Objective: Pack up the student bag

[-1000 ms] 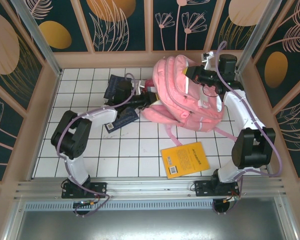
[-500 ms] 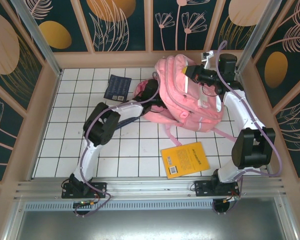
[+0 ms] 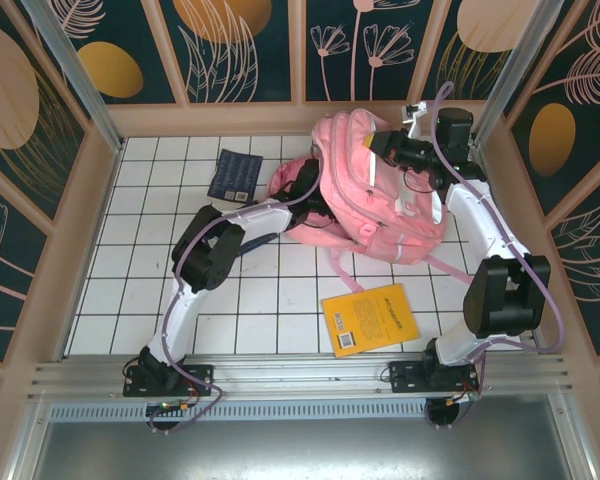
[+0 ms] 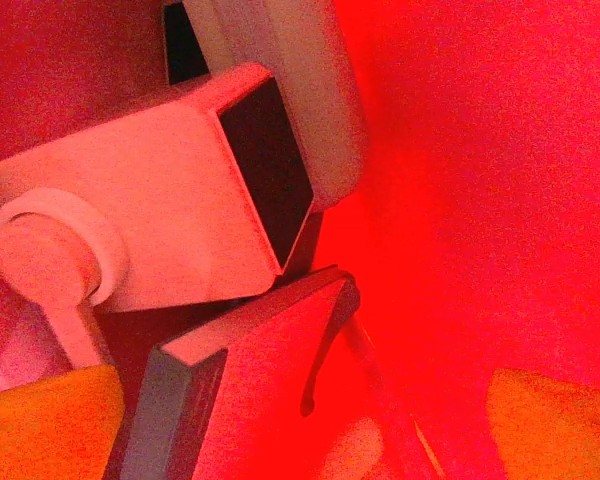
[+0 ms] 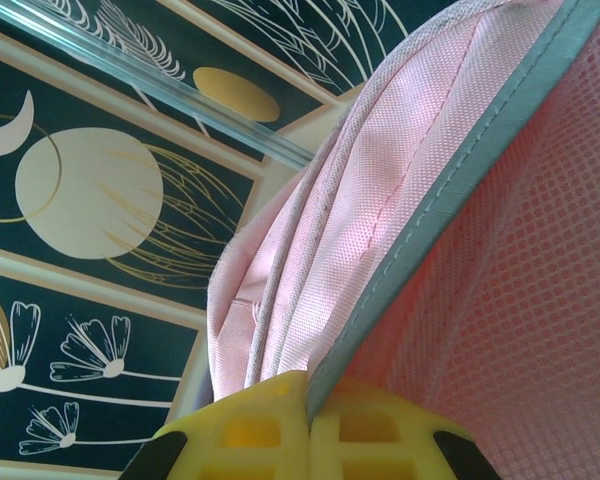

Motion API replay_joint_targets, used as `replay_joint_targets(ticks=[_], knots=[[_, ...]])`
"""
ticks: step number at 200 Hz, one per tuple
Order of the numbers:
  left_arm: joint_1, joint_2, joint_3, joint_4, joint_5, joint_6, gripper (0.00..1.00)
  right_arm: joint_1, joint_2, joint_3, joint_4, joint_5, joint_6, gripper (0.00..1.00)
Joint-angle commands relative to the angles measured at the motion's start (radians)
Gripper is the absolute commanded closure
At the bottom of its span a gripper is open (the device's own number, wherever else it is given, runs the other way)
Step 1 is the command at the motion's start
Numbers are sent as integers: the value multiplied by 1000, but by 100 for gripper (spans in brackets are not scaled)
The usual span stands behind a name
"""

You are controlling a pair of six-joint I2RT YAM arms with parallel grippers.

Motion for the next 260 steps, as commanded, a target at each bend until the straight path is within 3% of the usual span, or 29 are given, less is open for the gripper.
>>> replay_joint_targets(ticks=[1, 74, 113, 136, 173, 195, 220, 260], knots=[[21, -103, -31, -40, -4, 71, 4, 9, -85, 17, 104, -11, -37, 100], [159, -372, -333, 6, -18, 72, 5, -19, -94, -4, 35, 132, -72, 100], [219, -553, -469, -157, -160, 165, 6, -15, -68, 5, -23, 293, -75, 100], [220, -639, -551, -170, -230, 191, 6, 30, -17, 39, -49, 389, -100, 100], [220, -625, -585, -215, -253, 217, 5, 57, 49, 115, -74, 457, -124, 100], [219, -641, -601, -218, -275, 218, 4, 84, 73, 192, -169, 528, -230, 100], [217, -613, -609, -131, -205, 158, 5, 113, 95, 270, -239, 624, -319, 100], [135, -524, -531, -78, -181, 114, 8, 129, 173, 442, -335, 769, -426, 100]])
